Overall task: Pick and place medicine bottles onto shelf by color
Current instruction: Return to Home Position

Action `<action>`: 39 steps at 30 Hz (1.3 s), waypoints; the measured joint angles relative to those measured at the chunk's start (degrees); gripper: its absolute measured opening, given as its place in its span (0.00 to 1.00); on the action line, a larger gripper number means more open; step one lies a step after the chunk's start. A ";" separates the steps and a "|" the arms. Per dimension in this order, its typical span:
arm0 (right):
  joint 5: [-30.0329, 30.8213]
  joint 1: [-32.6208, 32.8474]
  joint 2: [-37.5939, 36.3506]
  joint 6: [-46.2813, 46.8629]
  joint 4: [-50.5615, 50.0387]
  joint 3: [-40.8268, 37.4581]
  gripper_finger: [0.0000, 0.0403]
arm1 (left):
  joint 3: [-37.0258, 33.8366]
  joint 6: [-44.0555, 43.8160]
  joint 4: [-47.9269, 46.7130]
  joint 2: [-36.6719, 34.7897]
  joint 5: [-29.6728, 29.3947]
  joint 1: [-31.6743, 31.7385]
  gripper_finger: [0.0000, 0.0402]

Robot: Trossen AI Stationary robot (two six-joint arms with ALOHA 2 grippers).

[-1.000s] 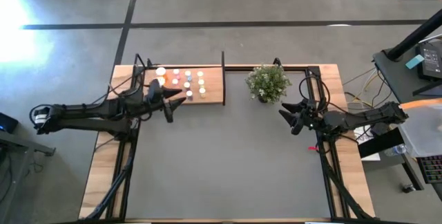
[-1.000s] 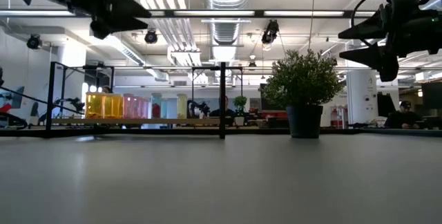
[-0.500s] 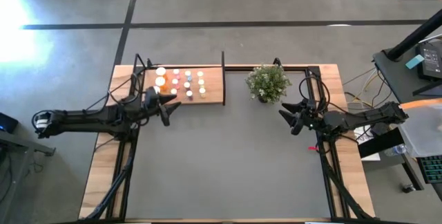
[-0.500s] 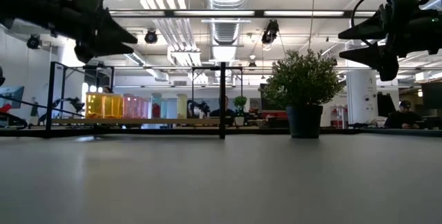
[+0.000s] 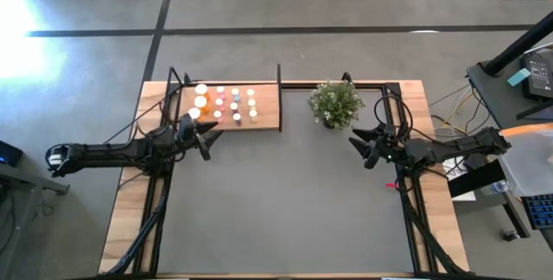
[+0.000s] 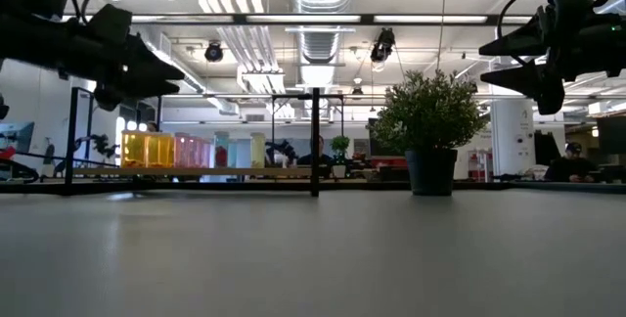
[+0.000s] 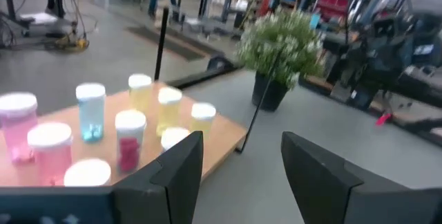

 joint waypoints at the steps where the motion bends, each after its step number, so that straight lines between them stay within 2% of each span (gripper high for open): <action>1: 0.00 0.00 0.00 0.00 0.00 0.00 0.59 | -0.06 0.06 0.25 -0.77 0.00 -0.02 0.45; 7: 0.00 0.00 0.00 0.00 0.00 0.00 0.59 | -1.24 3.39 0.59 -5.32 -0.10 0.00 0.45; 18: 0.00 0.00 0.00 -0.02 0.00 -0.02 0.59 | -5.26 1.41 0.26 -11.46 -0.10 0.00 0.45; 39: 0.00 0.00 0.00 -0.02 0.00 -0.02 0.59 | -5.35 -0.04 -0.53 -10.49 -0.72 -0.01 0.45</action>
